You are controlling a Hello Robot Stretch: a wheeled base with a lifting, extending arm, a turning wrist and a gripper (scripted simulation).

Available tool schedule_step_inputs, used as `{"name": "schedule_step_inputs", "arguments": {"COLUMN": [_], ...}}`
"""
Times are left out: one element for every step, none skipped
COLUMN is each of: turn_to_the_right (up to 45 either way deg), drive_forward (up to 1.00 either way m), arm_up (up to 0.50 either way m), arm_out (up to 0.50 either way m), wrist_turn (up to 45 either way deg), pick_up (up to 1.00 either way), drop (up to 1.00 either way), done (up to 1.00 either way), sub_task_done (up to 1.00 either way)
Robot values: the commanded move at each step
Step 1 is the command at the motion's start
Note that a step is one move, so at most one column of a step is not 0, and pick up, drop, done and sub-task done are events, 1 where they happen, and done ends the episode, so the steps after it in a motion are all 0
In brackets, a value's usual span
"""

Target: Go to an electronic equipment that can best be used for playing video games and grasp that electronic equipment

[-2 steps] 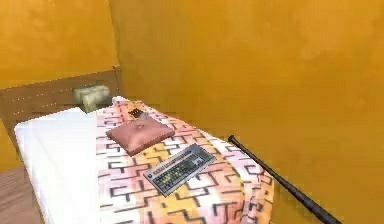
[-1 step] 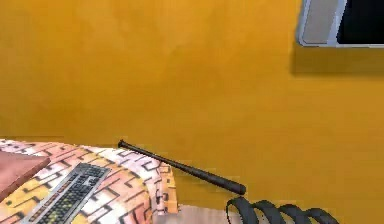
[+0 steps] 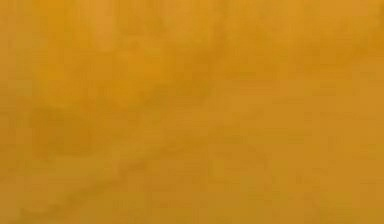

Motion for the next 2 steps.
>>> {"name": "schedule_step_inputs", "arguments": {"turn_to_the_right": [-45.0, -45.0], "drive_forward": [0.0, 0.0], "arm_up": [0.0, 0.0], "arm_out": [0.0, 0.0], "wrist_turn": [0.0, 0.0], "pick_up": [0.0, 0.0], "drop": [0.0, 0.0], "done": [0.0, 0.0], "sub_task_done": [0.0, 0.0]}}
